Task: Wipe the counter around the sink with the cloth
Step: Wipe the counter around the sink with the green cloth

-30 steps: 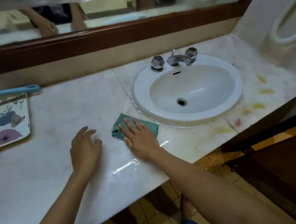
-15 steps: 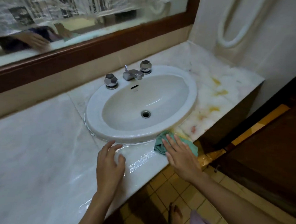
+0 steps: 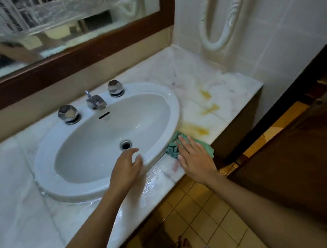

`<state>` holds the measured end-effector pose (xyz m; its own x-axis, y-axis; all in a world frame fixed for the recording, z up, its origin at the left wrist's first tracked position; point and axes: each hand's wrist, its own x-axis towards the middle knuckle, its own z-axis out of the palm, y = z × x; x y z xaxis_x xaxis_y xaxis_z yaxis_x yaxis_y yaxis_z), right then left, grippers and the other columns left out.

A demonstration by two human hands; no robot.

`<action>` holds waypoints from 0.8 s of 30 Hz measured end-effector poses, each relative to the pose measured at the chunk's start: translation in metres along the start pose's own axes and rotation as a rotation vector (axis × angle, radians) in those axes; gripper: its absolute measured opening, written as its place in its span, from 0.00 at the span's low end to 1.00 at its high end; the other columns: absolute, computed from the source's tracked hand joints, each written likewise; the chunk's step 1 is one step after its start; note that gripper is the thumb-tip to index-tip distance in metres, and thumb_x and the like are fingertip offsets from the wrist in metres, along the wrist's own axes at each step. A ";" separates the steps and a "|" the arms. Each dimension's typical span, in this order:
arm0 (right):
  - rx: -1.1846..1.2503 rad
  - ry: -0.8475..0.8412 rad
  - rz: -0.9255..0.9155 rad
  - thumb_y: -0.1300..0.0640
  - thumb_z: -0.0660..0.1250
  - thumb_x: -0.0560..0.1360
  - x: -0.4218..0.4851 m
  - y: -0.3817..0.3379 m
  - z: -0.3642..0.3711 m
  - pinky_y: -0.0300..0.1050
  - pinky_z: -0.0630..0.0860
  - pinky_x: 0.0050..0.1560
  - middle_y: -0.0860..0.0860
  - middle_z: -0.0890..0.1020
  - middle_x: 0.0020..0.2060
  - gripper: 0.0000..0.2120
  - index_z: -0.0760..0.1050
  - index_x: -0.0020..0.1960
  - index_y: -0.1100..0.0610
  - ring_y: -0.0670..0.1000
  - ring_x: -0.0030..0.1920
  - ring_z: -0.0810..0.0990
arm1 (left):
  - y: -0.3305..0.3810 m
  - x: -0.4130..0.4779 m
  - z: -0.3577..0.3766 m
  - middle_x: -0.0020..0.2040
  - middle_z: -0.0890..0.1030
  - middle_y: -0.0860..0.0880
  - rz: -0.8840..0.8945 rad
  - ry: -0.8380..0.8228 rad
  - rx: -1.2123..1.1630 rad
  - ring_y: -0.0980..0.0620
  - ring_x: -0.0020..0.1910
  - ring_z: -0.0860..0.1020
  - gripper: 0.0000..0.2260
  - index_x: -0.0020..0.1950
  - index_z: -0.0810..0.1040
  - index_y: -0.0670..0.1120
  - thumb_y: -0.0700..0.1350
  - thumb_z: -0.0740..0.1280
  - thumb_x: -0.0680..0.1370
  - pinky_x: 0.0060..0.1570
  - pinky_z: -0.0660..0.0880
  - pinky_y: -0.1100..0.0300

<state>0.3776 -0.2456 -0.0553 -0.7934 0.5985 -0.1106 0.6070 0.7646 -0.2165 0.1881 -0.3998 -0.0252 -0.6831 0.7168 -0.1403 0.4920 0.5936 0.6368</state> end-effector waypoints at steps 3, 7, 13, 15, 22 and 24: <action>0.035 0.025 0.093 0.43 0.36 0.79 0.016 0.006 -0.002 0.53 0.44 0.76 0.47 0.42 0.78 0.31 0.51 0.78 0.52 0.50 0.77 0.36 | 0.001 0.005 0.010 0.65 0.75 0.53 -0.078 0.076 0.190 0.49 0.62 0.74 0.15 0.64 0.75 0.53 0.53 0.57 0.80 0.55 0.71 0.52; 0.090 0.062 0.165 0.42 0.37 0.79 0.014 -0.014 0.002 0.54 0.41 0.76 0.47 0.41 0.78 0.30 0.52 0.77 0.51 0.52 0.76 0.34 | 0.009 0.004 0.018 0.63 0.75 0.55 -0.124 0.172 0.271 0.50 0.59 0.74 0.15 0.60 0.76 0.54 0.51 0.55 0.78 0.49 0.70 0.53; 0.018 -0.020 -0.042 0.43 0.44 0.82 0.010 0.030 -0.011 0.48 0.40 0.74 0.42 0.39 0.77 0.27 0.43 0.78 0.47 0.47 0.76 0.33 | 0.010 0.005 0.018 0.61 0.77 0.52 -0.122 0.156 0.275 0.47 0.55 0.76 0.16 0.59 0.77 0.53 0.50 0.54 0.77 0.46 0.71 0.54; 0.025 -0.040 0.057 0.44 0.44 0.83 0.031 0.046 -0.019 0.50 0.41 0.76 0.44 0.39 0.77 0.27 0.42 0.78 0.48 0.48 0.76 0.33 | 0.012 0.005 0.017 0.60 0.78 0.50 -0.130 0.132 0.277 0.46 0.55 0.77 0.16 0.60 0.76 0.53 0.50 0.54 0.77 0.46 0.72 0.53; -0.004 -0.069 0.219 0.43 0.41 0.82 0.073 0.037 -0.022 0.54 0.42 0.76 0.49 0.37 0.77 0.28 0.44 0.78 0.53 0.53 0.76 0.33 | 0.010 0.009 0.009 0.58 0.75 0.53 -0.196 -0.034 0.220 0.51 0.55 0.74 0.14 0.55 0.76 0.57 0.52 0.52 0.78 0.49 0.69 0.55; 0.009 -0.013 0.114 0.43 0.38 0.79 0.052 0.044 -0.019 0.54 0.46 0.76 0.47 0.42 0.77 0.30 0.49 0.78 0.51 0.51 0.76 0.37 | 0.010 0.011 0.007 0.60 0.74 0.54 -0.244 -0.075 0.174 0.51 0.56 0.72 0.12 0.53 0.76 0.59 0.51 0.53 0.78 0.48 0.66 0.56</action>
<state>0.3637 -0.1760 -0.0520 -0.7200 0.6782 -0.1473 0.6928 0.6897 -0.2106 0.1892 -0.3832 -0.0262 -0.7538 0.5663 -0.3333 0.4075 0.8008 0.4390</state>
